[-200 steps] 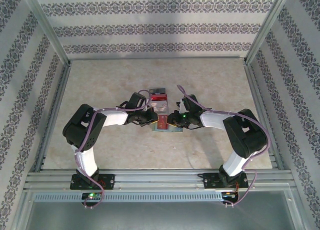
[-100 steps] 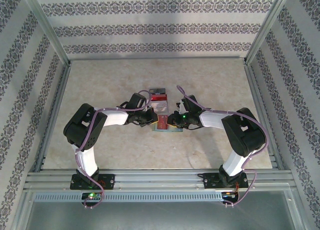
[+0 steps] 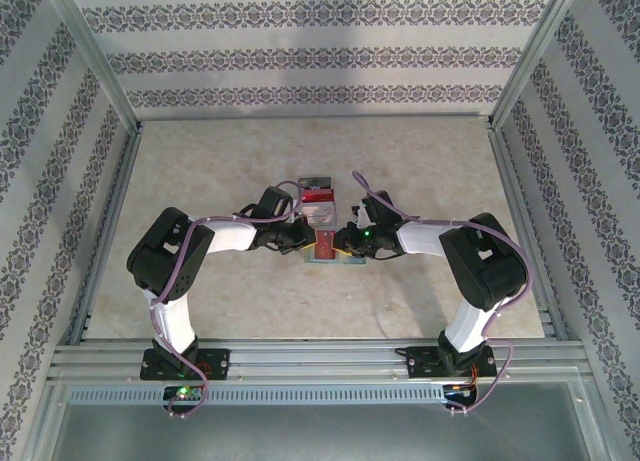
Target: Take the credit cards out of the card holder
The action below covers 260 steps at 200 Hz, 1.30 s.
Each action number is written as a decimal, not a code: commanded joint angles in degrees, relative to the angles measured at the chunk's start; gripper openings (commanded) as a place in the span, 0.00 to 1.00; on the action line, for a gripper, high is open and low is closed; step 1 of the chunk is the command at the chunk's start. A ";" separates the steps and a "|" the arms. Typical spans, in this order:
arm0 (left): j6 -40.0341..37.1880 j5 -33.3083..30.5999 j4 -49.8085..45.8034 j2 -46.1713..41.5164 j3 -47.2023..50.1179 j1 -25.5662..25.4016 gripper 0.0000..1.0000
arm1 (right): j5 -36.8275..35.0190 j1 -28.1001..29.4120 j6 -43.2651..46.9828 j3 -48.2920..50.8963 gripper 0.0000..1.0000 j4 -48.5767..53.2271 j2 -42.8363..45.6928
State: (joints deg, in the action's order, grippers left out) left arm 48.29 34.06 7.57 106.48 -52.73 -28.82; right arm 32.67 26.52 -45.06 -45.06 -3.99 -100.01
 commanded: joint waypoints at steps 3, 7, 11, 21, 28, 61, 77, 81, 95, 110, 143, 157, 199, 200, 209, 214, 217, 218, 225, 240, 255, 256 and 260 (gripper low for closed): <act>-1.18 -1.35 -0.87 2.06 1.03 -0.44 0.01 | 1.06 0.55 -1.42 -0.14 0.22 -3.39 -1.98; -1.18 -1.36 -0.89 2.05 1.07 -0.39 0.01 | 1.21 0.50 -1.56 -0.08 0.21 -3.70 -2.08; -1.25 -1.44 -0.98 2.07 1.10 -0.37 0.01 | 1.33 0.54 -1.67 -0.03 0.21 -4.02 -2.16; -1.27 -1.41 -1.13 2.07 1.07 -0.41 0.01 | 1.41 0.55 -1.90 0.13 0.21 -4.49 -2.30; -1.34 -1.50 -1.16 2.02 1.13 -0.41 0.01 | 1.43 0.52 -1.96 0.23 0.20 -4.62 -2.30; -1.71 -1.92 -1.97 2.24 0.88 -0.45 0.01 | 1.74 0.37 -2.04 0.65 0.19 -5.30 -2.21; -2.12 -2.33 -2.88 2.17 0.67 -0.45 0.01 | 1.79 0.28 -2.14 0.84 0.18 -5.37 -1.97; -2.22 -2.49 -3.09 2.24 0.65 -0.39 0.01 | 1.76 0.28 -2.12 0.91 0.17 -5.41 -1.90; -2.64 -2.89 -4.00 2.24 0.39 -0.45 0.01 | 1.79 0.12 -2.04 1.09 0.16 -5.41 -1.69; -3.07 -3.38 -5.07 2.33 0.20 -0.49 0.01 | 1.70 -0.07 -1.96 1.33 0.14 -5.42 -1.51; -3.79 -4.60 -7.85 2.93 -0.76 -0.37 0.01 | 1.85 -0.59 -1.77 2.03 0.10 -5.71 -1.08; -4.33 -5.45 -9.65 3.10 -1.22 -0.45 0.01 | 1.96 -0.77 -1.77 2.34 0.07 -6.02 -0.98; -5.62 -7.88 -13.15 3.31 -2.38 -1.07 0.00 | 2.29 -1.29 -1.70 3.43 0.04 -7.06 -0.62; -5.64 -7.96 -13.26 3.30 -2.38 -1.11 0.00 | 2.26 -1.29 -1.70 3.46 0.04 -7.07 -0.63; -6.05 -8.86 -14.22 3.54 -2.75 -1.35 0.00 | 2.31 -1.46 -1.69 3.74 0.03 -7.32 -0.50; -6.23 -9.15 -14.61 3.59 -2.89 -1.44 0.00 | 2.39 -1.55 -1.66 3.91 0.03 -7.50 -0.46; -6.42 -9.34 -14.79 3.63 -2.94 -1.57 0.00 | 2.40 -1.63 -1.68 4.04 0.03 -7.52 -0.41; -6.44 -9.40 -14.83 3.64 -2.96 -1.58 0.00 | 2.45 -1.64 -1.69 4.07 0.03 -7.57 -0.39; -6.47 -9.52 -15.17 3.80 -2.99 -1.53 0.00 | 2.49 -1.74 -1.70 4.34 0.03 -7.73 -0.24; -6.56 -9.80 -15.47 3.83 -3.07 -1.63 0.00 | 2.62 -2.08 -1.49 4.87 0.02 -7.94 0.15; -6.75 -10.07 -15.84 3.85 -3.11 -1.59 0.00 | 3.02 -2.52 -1.33 5.46 0.02 -8.22 0.50; -6.78 -10.12 -15.88 3.84 -3.10 -1.55 0.00 | 3.02 -2.61 -1.29 5.53 0.02 -8.23 0.51; -6.74 -10.08 -15.84 3.92 -3.12 -1.64 0.00 | 3.10 -2.74 -1.34 5.67 0.02 -8.30 0.59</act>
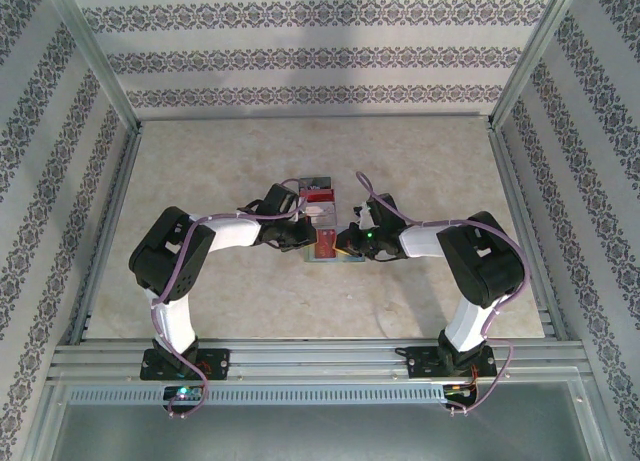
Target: Take the credit cards out of the card holder
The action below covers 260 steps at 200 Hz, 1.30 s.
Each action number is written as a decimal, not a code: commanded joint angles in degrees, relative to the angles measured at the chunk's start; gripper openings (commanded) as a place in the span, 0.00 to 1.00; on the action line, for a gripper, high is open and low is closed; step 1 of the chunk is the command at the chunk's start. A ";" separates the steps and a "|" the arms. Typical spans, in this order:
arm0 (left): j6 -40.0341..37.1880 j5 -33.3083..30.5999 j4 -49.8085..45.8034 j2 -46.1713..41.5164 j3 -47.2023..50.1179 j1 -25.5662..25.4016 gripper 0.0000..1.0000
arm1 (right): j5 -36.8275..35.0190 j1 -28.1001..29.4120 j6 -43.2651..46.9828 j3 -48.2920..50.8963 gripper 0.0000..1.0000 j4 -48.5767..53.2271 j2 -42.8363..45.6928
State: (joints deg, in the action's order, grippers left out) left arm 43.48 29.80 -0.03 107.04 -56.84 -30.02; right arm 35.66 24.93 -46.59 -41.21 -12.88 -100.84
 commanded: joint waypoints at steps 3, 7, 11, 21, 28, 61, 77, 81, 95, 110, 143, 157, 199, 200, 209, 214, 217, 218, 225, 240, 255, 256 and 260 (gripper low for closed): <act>-1.96 -5.84 -8.23 3.37 0.95 -0.37 0.00 | 0.19 -1.19 0.30 1.96 0.02 0.58 1.48; -1.96 -5.83 -8.34 3.36 0.87 -0.32 0.00 | 0.20 -1.32 0.27 2.13 0.02 0.50 1.58; -2.02 -5.81 -8.33 3.48 0.77 -0.35 0.00 | 0.28 -1.44 0.35 2.26 0.02 0.42 1.65; -2.13 -5.73 -8.59 3.61 0.58 -0.38 0.00 | 0.38 -1.78 0.37 2.69 0.02 0.23 1.91; -2.09 -5.84 -8.73 3.72 0.51 -0.38 0.00 | 0.45 -1.96 0.41 3.05 0.02 0.10 2.11; -2.24 -5.93 -8.89 3.95 0.44 -0.39 0.00 | 0.94 -3.20 0.71 4.18 0.02 -0.03 3.13; -2.12 -5.86 -8.68 3.96 0.50 -0.35 0.00 | 1.38 -3.82 1.05 4.76 0.01 0.05 3.92; -2.10 -5.83 -8.60 3.96 0.55 -0.45 0.00 | 1.49 -4.03 1.14 4.90 0.01 0.07 4.16; -1.97 -5.42 -8.17 3.90 0.52 -0.41 0.00 | 2.28 -4.66 1.69 5.59 0.01 0.03 5.43; -1.63 -4.37 -6.71 3.90 0.67 -0.40 0.00 | 2.56 -5.28 2.62 6.42 0.01 0.39 7.51; 0.33 -0.51 0.02 3.12 2.11 -0.35 0.02 | 4.24 -7.19 5.23 7.63 0.00 1.85 11.83; 0.12 0.24 1.20 1.93 2.04 -0.40 0.08 | 5.68 -7.91 6.98 7.53 0.00 2.67 13.53; -3.89 -0.16 -0.80 -4.71 -0.37 -0.24 0.13 | 6.12 -8.89 15.02 4.99 0.00 9.53 20.43; -4.04 -0.26 -1.04 -4.90 -0.46 -0.23 0.13 | 6.06 -8.91 15.16 4.86 0.00 9.85 20.64; -5.73 -0.95 -2.26 -7.03 -1.06 -0.15 0.12 | 5.75 -8.93 17.75 3.49 0.00 12.58 22.09; -6.70 -1.39 -2.82 -8.30 -1.28 -0.06 0.13 | 5.46 -8.93 19.05 2.67 0.00 14.00 22.78; -7.39 -1.64 -3.25 -9.13 -1.46 0.03 0.13 | 5.32 -8.93 20.02 2.12 0.00 14.92 23.32; -7.59 -1.75 -3.41 -9.40 -1.45 -0.01 0.13 | 5.31 -8.93 20.34 1.93 0.00 15.22 23.49; -9.04 -2.45 -4.41 -11.28 -1.67 0.21 0.13 | 5.13 -9.00 22.69 0.57 0.00 17.40 24.55; -12.57 -4.23 -6.53 -16.26 -1.76 0.78 0.14 | 5.20 -9.01 28.22 -2.68 0.00 21.68 26.46; -16.61 -6.86 -8.43 -21.48 -1.30 1.17 0.15 | 5.12 -8.93 33.24 -5.33 0.00 24.54 28.28; -16.86 -7.00 -8.51 -21.86 -1.19 1.23 0.15 | 5.12 -8.93 33.41 -5.48 0.00 24.64 28.35; -18.08 -7.60 -8.86 -23.35 -0.99 1.30 0.15 | 5.12 -8.92 34.47 -6.22 0.00 25.11 28.83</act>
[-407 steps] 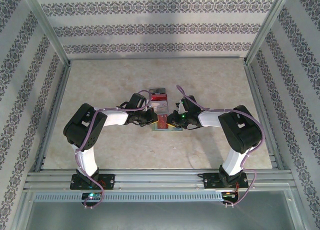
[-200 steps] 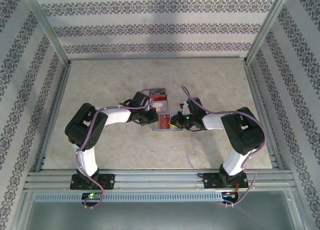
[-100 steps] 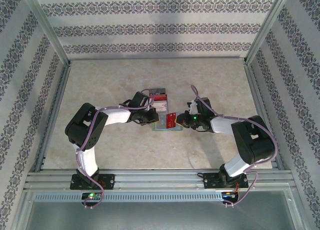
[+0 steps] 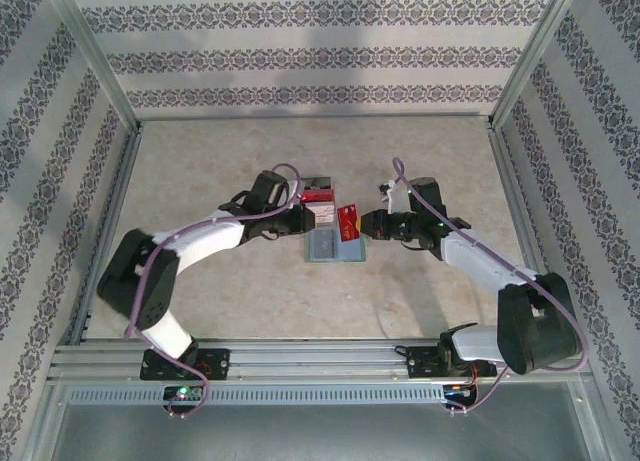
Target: Take the credit cards out of the card holder
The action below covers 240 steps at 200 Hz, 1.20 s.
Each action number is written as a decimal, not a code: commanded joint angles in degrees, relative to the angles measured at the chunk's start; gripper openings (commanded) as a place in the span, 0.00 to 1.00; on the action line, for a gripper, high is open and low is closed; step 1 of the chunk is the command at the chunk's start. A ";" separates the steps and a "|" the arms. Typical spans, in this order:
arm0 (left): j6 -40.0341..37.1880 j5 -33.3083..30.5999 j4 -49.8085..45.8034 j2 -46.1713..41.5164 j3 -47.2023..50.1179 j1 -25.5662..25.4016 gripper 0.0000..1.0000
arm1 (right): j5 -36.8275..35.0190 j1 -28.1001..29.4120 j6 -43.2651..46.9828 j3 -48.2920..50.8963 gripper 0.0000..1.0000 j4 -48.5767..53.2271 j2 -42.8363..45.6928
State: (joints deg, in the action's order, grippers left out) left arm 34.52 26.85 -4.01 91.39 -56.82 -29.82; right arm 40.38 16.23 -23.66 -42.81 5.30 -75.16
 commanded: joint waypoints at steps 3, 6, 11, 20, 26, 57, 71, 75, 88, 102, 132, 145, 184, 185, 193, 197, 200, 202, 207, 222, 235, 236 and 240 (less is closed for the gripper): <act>-9.92 -5.12 -5.12 -8.77 -0.77 1.16 0.15 | 0.21 -0.15 12.47 -5.03 0.00 7.29 3.51; -10.86 -5.55 -5.21 -9.85 -0.56 1.24 0.15 | 0.03 -0.08 13.35 -5.42 0.00 7.68 3.86; -12.28 -6.12 -5.24 -11.48 0.05 1.30 0.17 | -0.31 0.11 14.81 -5.96 0.00 8.00 4.45; -15.47 -6.38 -4.46 -14.89 1.33 1.38 0.21 | -1.30 0.74 17.71 -6.99 0.00 8.97 5.37; -17.79 -6.09 -3.47 -17.12 2.47 1.43 0.24 | -2.03 1.35 20.08 -7.83 0.00 10.00 5.90; -30.95 -1.34 5.43 -29.07 10.80 1.43 0.38 | -1.41 5.07 32.27 -12.89 0.00 17.04 7.42; -37.00 5.19 9.76 -33.69 14.55 1.38 0.62 | 1.50 7.00 39.05 -15.04 0.00 21.04 7.74; -38.33 6.95 10.99 -34.76 15.56 1.41 0.68 | 1.70 7.68 41.10 -15.69 0.00 22.24 7.82; -41.99 11.35 13.89 -37.30 17.91 1.41 0.77 | -0.43 9.79 46.32 -17.82 0.00 26.11 7.71; -44.97 15.08 14.21 -38.20 18.37 1.38 0.81 | -3.21 11.49 50.74 -20.86 0.00 30.66 6.84; -49.12 18.92 11.48 -35.74 16.02 1.39 0.83 | -9.09 14.52 56.86 -27.24 0.00 39.32 3.62; -49.55 20.49 11.87 -34.10 15.06 1.35 0.83 | -11.05 15.76 59.22 -28.49 0.00 41.12 2.76; -48.43 23.30 13.59 -29.25 12.58 0.82 0.80 | -14.28 19.33 63.73 -29.02 0.00 40.94 2.73; -48.51 23.32 13.63 -29.17 12.50 0.78 0.80 | -14.23 19.39 63.82 -29.05 0.00 40.94 2.73; -48.67 23.26 13.98 -28.62 12.36 0.73 0.79 | -13.72 19.87 64.74 -29.24 0.00 40.93 2.82; -48.67 23.27 14.14 -28.44 12.35 0.67 0.78 | -13.67 20.10 65.01 -29.31 0.00 40.85 2.85; -48.67 23.34 14.39 -28.25 12.34 0.65 0.78 | -13.60 20.39 65.34 -29.35 0.00 40.79 2.82; -48.59 23.34 14.49 -28.21 12.34 0.64 0.78 | -13.58 20.52 65.46 -29.42 0.00 40.72 2.87; -48.52 23.57 14.79 -27.96 12.35 0.54 0.76 | -13.42 20.78 65.73 -29.50 0.00 40.55 2.84; -48.28 25.30 15.18 -27.37 12.09 0.20 0.67 | -12.65 21.36 66.37 -30.02 0.00 40.18 2.62; -48.17 26.68 15.15 -26.97 11.99 0.02 0.56 | -11.96 21.63 66.46 -30.71 0.00 39.88 2.09; -48.11 26.72 15.16 -26.93 11.95 0.02 0.56 | -11.89 21.60 66.46 -30.78 0.00 39.88 2.06; -48.07 27.03 15.32 -26.80 11.97 -0.05 0.52 | -11.74 21.64 66.63 -31.04 0.00 39.84 1.83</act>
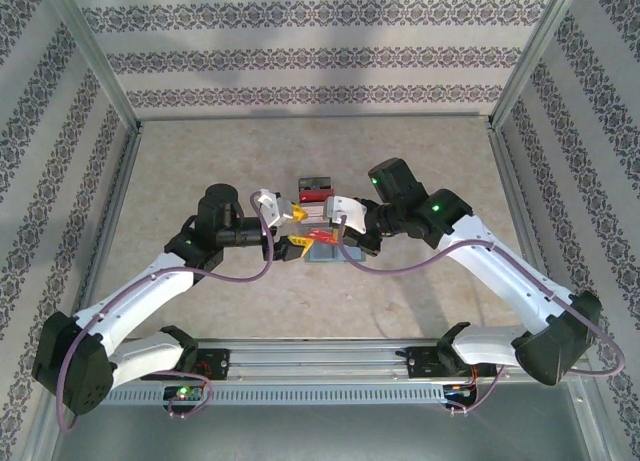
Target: Take the credit cards out of the card holder
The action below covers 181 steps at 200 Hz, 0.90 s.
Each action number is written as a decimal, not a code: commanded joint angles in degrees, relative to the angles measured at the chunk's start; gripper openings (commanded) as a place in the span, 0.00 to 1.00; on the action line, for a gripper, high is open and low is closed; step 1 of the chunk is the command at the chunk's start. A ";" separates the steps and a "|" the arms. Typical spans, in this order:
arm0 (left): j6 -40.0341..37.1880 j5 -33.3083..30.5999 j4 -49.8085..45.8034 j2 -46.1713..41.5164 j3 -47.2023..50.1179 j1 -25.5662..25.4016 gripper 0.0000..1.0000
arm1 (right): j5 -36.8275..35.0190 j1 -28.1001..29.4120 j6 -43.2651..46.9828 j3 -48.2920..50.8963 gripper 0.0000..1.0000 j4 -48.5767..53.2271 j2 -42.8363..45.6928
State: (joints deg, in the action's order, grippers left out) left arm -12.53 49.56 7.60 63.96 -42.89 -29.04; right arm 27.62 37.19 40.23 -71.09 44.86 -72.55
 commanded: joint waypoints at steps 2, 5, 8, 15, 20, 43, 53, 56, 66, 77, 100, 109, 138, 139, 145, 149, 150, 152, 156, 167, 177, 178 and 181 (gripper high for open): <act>-0.92 4.45 3.80 0.63 -1.89 -0.91 0.50 | 1.14 0.69 2.68 -2.92 0.00 0.31 -0.88; -0.84 4.67 3.97 0.71 -1.78 -0.93 0.47 | 1.27 0.71 2.67 -3.10 0.00 0.34 -1.06; -0.76 4.93 4.12 0.72 -1.76 -1.01 0.44 | 1.37 0.76 2.69 -3.31 0.00 0.32 -1.28; -0.74 5.55 4.27 0.85 -1.67 -1.01 0.35 | 1.56 0.75 2.66 -3.88 0.00 0.45 -1.80; -0.65 5.78 4.31 0.81 -1.54 -1.02 0.28 | 1.71 0.71 2.67 -4.24 0.00 0.51 -2.09; -0.23 6.29 3.86 0.75 -1.46 -1.19 0.05 | 2.82 0.71 2.66 -5.58 0.00 0.58 -3.30; -0.59 6.19 3.25 0.48 -1.49 -1.23 0.00 | 3.05 0.76 2.66 -5.90 0.00 0.44 -3.76; -0.71 6.10 3.03 0.46 -1.48 -1.22 0.00 | 3.10 0.74 2.62 -5.98 0.00 0.36 -3.88; -1.01 6.04 2.71 0.14 -1.32 -1.22 0.00 | 3.42 0.78 2.45 -6.29 0.01 0.27 -4.16; -1.13 5.82 2.56 -0.14 -1.16 -1.23 0.00 | 4.04 0.81 2.36 -6.50 0.11 -0.01 -4.43; -1.40 5.56 2.42 -0.36 -0.90 -1.20 0.00 | 5.06 0.95 2.19 -6.59 0.23 -0.39 -4.94; -1.52 5.44 2.59 -0.45 -0.77 -1.22 0.00 | 4.99 1.05 2.33 -6.61 0.25 -0.39 -5.21; -1.61 4.98 3.04 -0.55 -0.57 -1.21 0.00 | 5.32 1.26 2.18 -6.78 0.27 -0.52 -5.90; -1.62 4.95 3.04 -0.57 -0.59 -1.20 0.00 | 5.33 1.28 2.16 -6.78 0.26 -0.54 -5.96; -1.62 4.93 3.12 -0.52 -0.59 -1.20 0.00 | 5.39 1.25 2.12 -6.86 0.24 -0.49 -6.05; -1.59 4.90 3.08 -0.59 -0.54 -1.24 0.00 | 5.38 1.23 2.12 -6.87 0.22 -0.48 -6.16; -1.60 4.87 3.06 -0.59 -0.58 -1.22 0.00 | 5.41 1.27 2.13 -6.87 0.22 -0.48 -6.22; -1.61 4.85 3.04 -0.66 -0.60 -1.25 0.00 | 5.42 1.28 2.22 -6.91 0.21 -0.48 -6.22; -1.59 4.72 3.09 -0.67 -0.59 -1.28 0.00 | 5.51 1.22 2.11 -6.95 0.18 -0.48 -6.35; -1.70 4.38 3.20 -0.78 -0.53 -1.21 0.00 | 5.60 1.22 2.31 -7.04 0.10 -0.35 -6.47; -1.70 3.68 3.13 -1.16 -0.35 -1.23 0.01 | 5.40 1.22 2.47 -7.13 0.02 -0.15 -6.46; -1.70 3.60 3.13 -1.19 -0.31 -1.26 0.02 | 5.37 1.26 2.57 -7.18 0.01 -0.14 -6.51; -1.70 3.44 3.17 -1.33 -0.20 -1.20 0.04 | 5.27 1.25 2.64 -7.26 0.00 -0.06 -6.60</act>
State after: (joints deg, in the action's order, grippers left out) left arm -13.13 52.18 9.06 64.45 -43.22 -29.63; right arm 31.46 38.04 42.28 -76.31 45.65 -78.32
